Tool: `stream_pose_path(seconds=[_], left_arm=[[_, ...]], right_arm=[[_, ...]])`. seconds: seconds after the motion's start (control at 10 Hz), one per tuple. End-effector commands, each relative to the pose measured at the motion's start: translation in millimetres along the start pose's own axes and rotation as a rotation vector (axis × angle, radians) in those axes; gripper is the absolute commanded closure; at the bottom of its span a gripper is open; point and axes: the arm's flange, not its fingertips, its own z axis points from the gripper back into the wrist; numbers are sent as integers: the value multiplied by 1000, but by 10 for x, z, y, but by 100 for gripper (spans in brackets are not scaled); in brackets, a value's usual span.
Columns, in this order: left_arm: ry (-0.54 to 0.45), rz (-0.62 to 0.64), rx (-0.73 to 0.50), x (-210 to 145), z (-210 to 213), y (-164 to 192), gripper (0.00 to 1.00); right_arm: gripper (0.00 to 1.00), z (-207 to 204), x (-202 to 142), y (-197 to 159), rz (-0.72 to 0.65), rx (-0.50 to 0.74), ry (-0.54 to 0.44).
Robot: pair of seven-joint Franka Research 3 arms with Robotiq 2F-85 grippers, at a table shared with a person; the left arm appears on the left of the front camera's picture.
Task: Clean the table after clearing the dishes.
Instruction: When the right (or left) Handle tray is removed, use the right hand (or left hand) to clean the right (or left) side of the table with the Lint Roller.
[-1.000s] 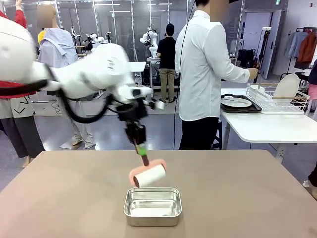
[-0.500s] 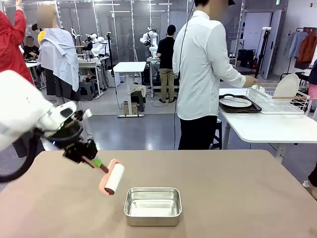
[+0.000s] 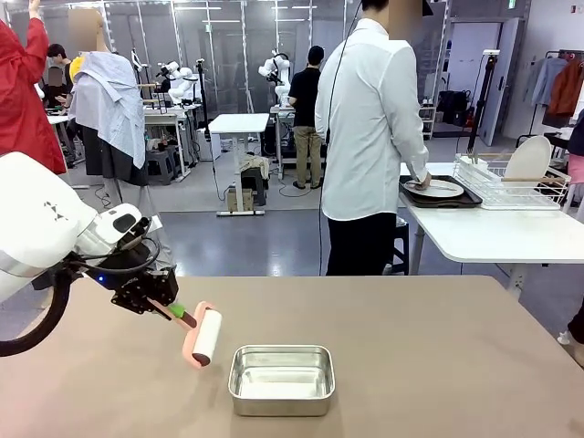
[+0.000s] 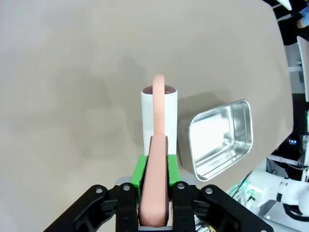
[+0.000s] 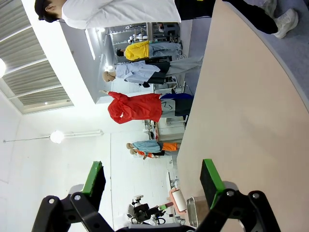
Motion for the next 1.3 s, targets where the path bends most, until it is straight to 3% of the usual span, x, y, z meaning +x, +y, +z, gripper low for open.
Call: stream_pose_path(seconds=[0.0,0.1,0.2,0.3,0.9,1.2], left_arm=[[12,-29,-21,10,60,22,100],[12,-29,-21,10,60,22,100],[0,-6,-1,5,11,-1,78],[-27,57,-50,199,-72,113,78],[152,162,-242,569,-437,517,78],[120,233,-345,505,-597,829,78]], right_arm=[[0,22,-15,28,8,1,10],[0,22,-15,28,8,1,10],[0,22,-15,28,8,1,10],[0,22,-15,28,8,1,10],[0,22,-15,28,8,1,10],[0,22,-15,28,8,1,10]])
